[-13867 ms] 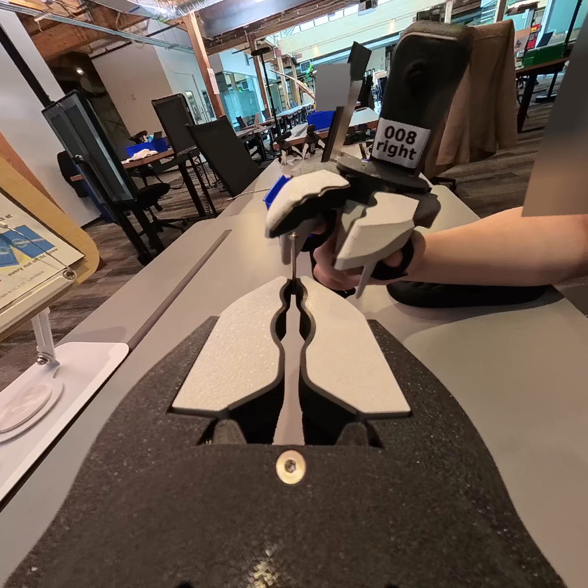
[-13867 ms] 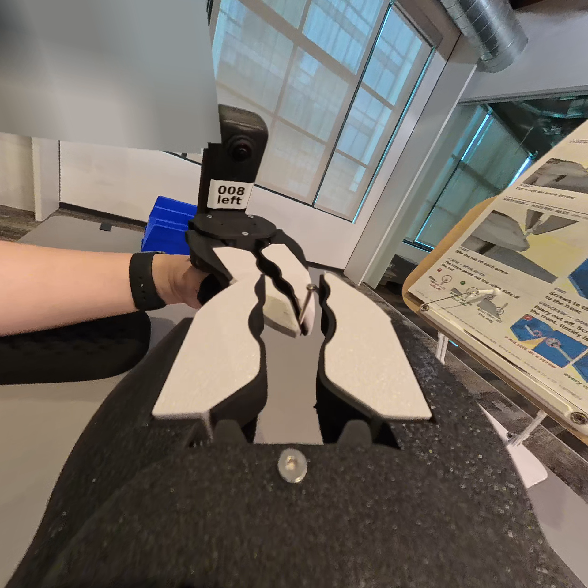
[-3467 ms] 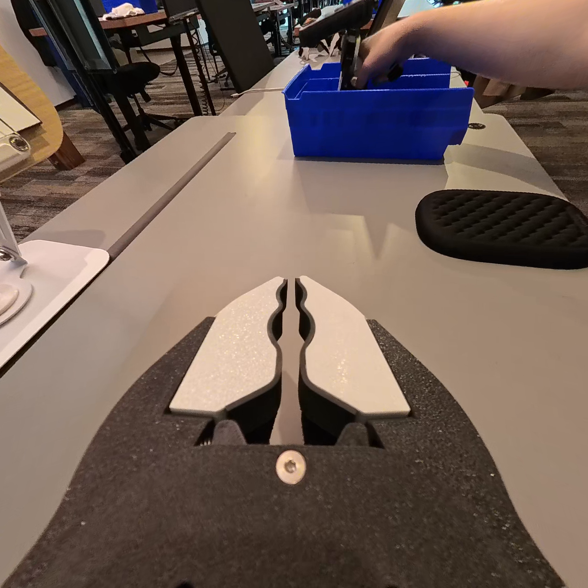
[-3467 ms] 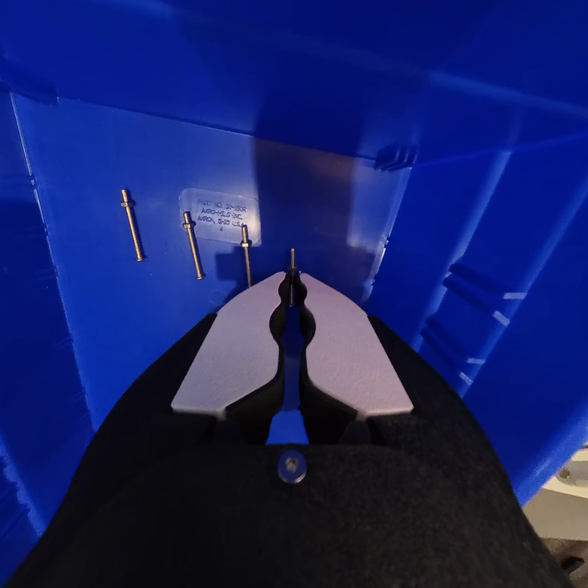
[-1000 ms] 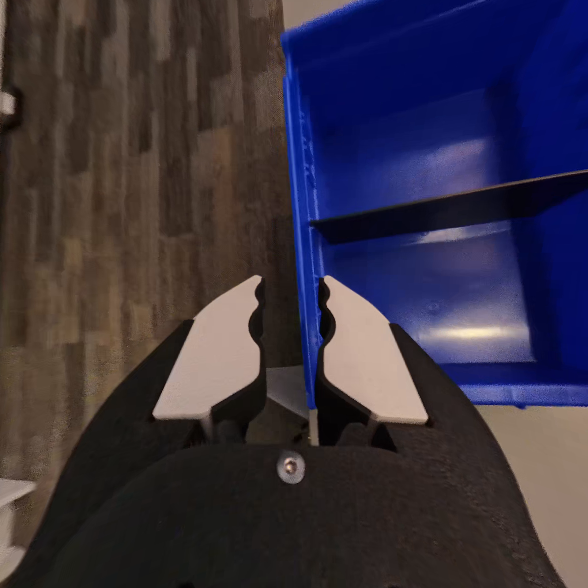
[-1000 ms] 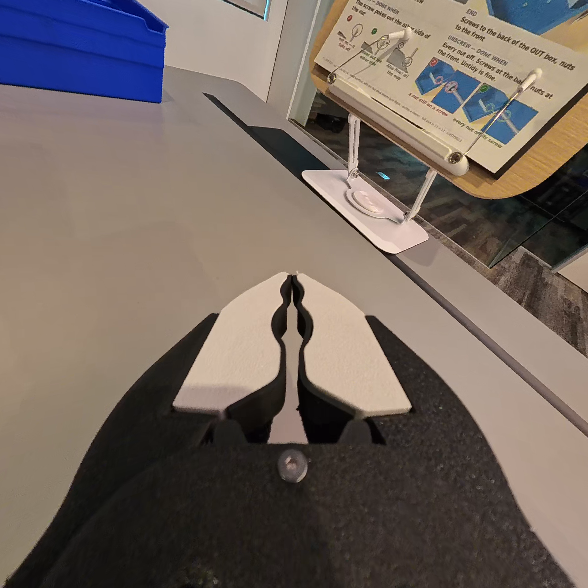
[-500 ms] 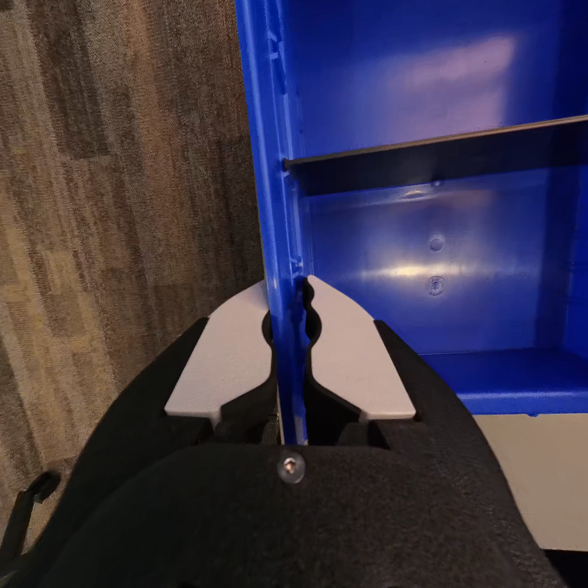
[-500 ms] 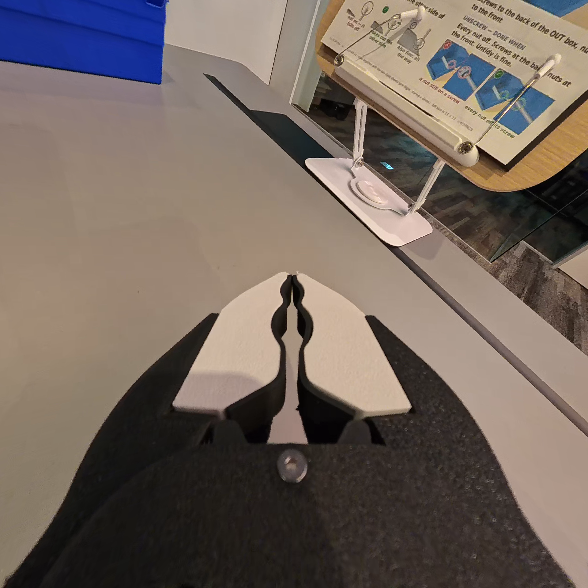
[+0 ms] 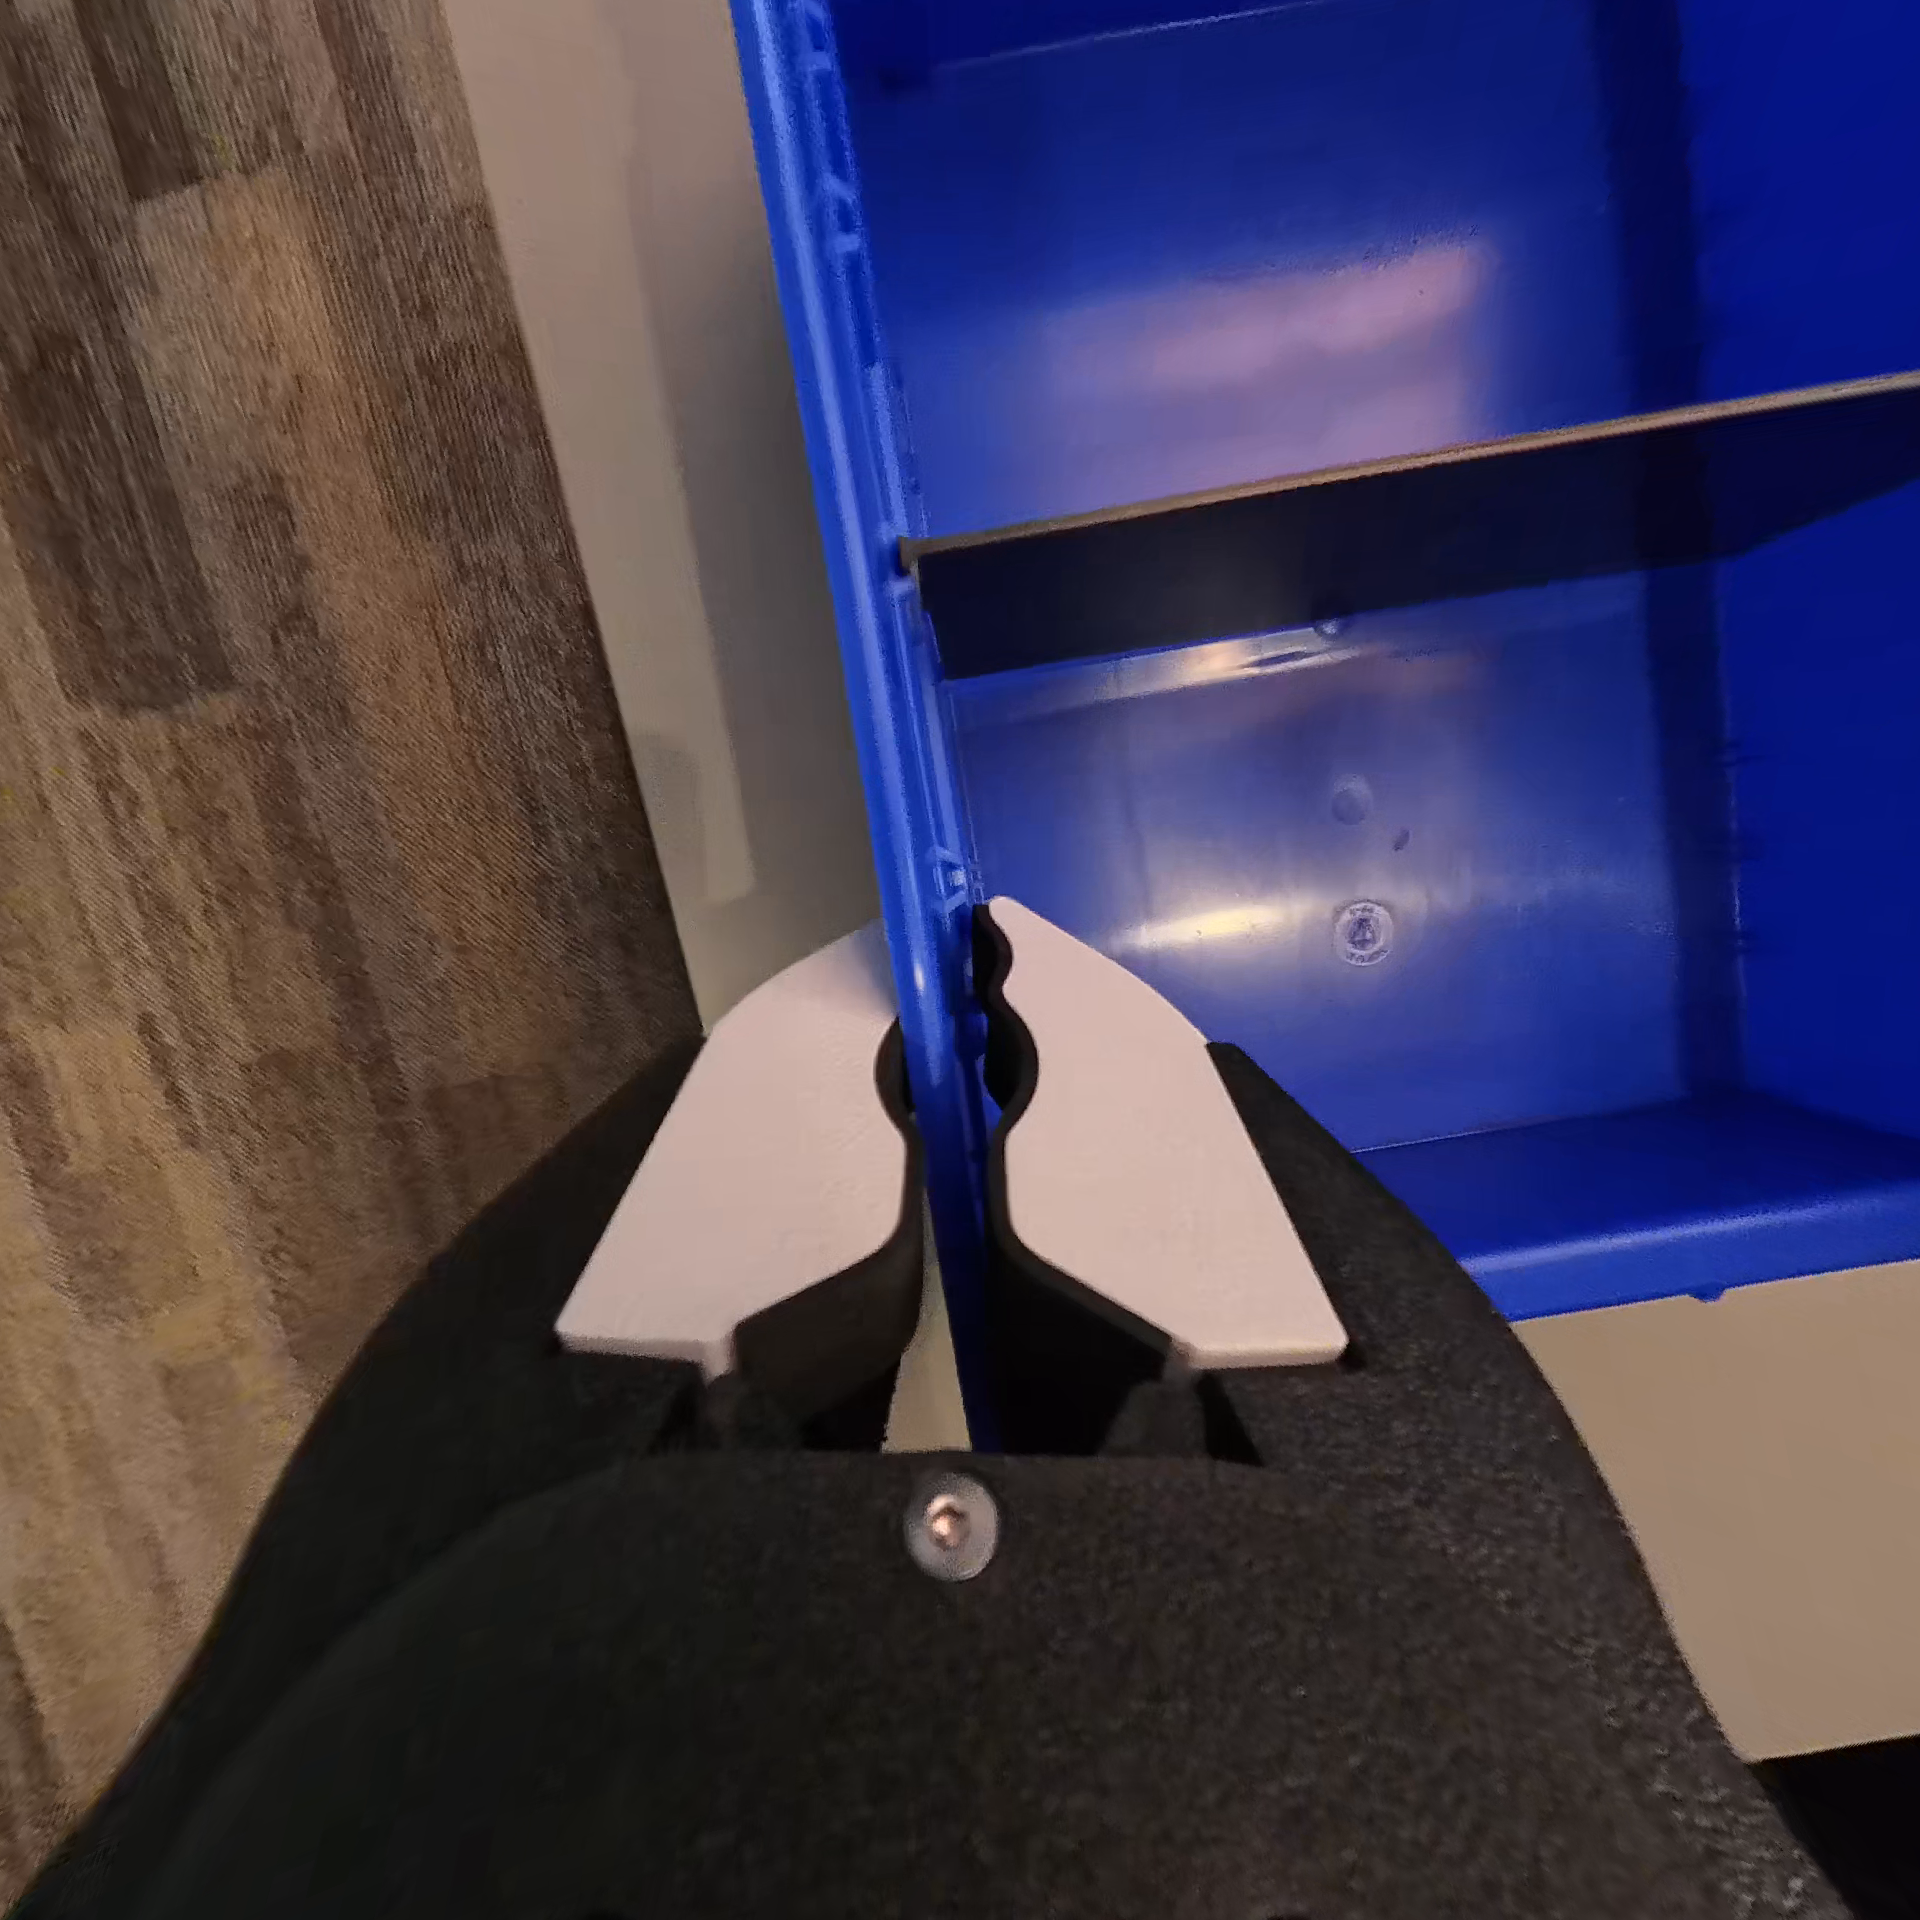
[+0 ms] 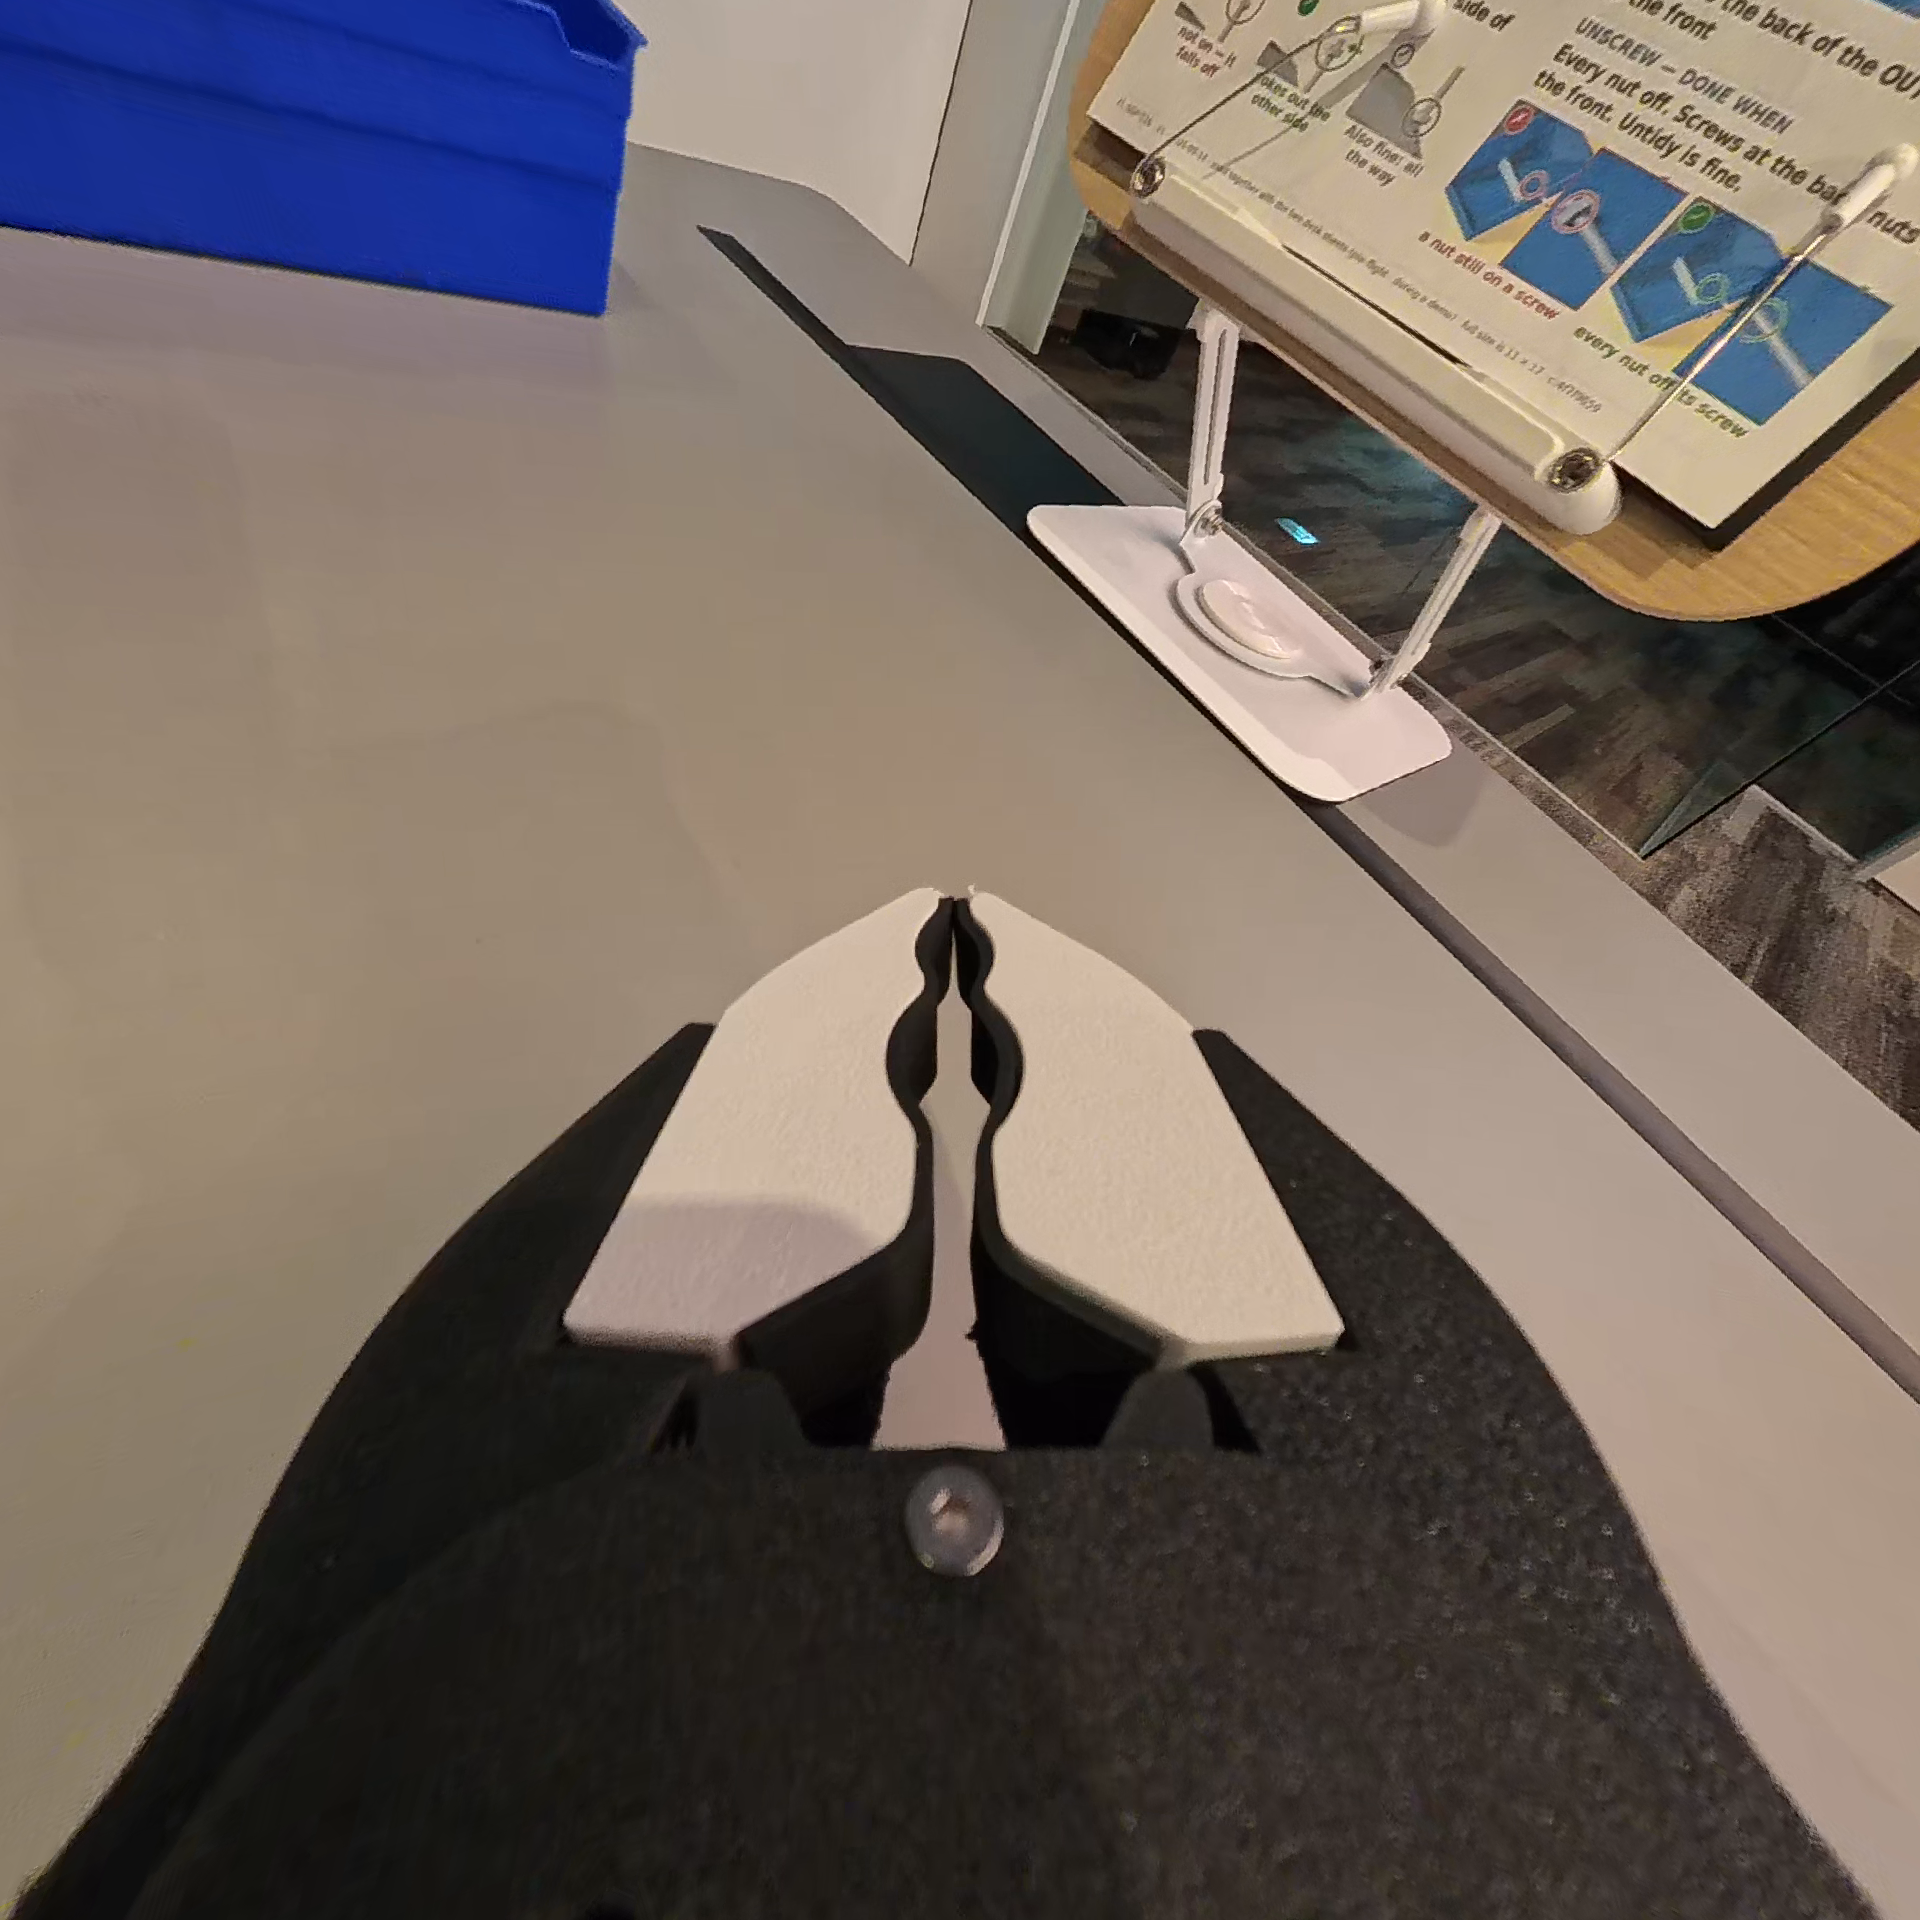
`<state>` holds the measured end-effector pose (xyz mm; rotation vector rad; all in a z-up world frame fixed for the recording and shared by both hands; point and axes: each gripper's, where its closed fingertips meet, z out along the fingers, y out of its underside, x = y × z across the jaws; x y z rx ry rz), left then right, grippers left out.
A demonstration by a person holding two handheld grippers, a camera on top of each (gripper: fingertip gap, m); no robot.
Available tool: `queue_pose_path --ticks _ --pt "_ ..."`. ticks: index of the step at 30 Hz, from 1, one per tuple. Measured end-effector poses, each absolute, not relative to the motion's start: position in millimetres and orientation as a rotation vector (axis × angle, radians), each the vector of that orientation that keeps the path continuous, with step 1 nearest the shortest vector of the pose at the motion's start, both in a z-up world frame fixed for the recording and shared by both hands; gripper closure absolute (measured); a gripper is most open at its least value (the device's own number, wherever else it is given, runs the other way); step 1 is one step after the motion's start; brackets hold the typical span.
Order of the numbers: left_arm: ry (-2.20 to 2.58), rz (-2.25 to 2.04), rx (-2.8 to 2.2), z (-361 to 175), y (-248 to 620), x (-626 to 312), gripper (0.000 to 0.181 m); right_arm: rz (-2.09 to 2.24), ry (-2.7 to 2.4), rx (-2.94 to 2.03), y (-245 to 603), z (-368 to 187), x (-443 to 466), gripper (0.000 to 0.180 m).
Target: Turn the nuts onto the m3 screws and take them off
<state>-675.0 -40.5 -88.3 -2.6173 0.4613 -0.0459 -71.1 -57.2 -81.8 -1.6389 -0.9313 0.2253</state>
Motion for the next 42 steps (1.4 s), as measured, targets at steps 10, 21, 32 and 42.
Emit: queue_pose_path --ticks 10,21,32,42 --pt "0.810 0.162 -2.461 -51.0 -15.0 -636.0 0.175 0.217 -0.992 -1.639 -58.8 -87.1 -80.0 0.180" --pt "0.935 0.233 -2.396 -39.8 -4.8 -618.2 0.176 0.185 -1.029 -1.622 -62.1 -85.9 -82.1 0.180" --pt "0.908 0.345 -2.362 -22.9 -5.5 -599.8 0.177 0.184 -1.023 -1.625 -61.6 -87.0 -80.6 0.180" --pt "0.634 0.111 -2.531 -59.7 -2.4 -619.2 0.178 0.204 -0.999 -1.609 -63.7 -81.4 -79.2 0.180"
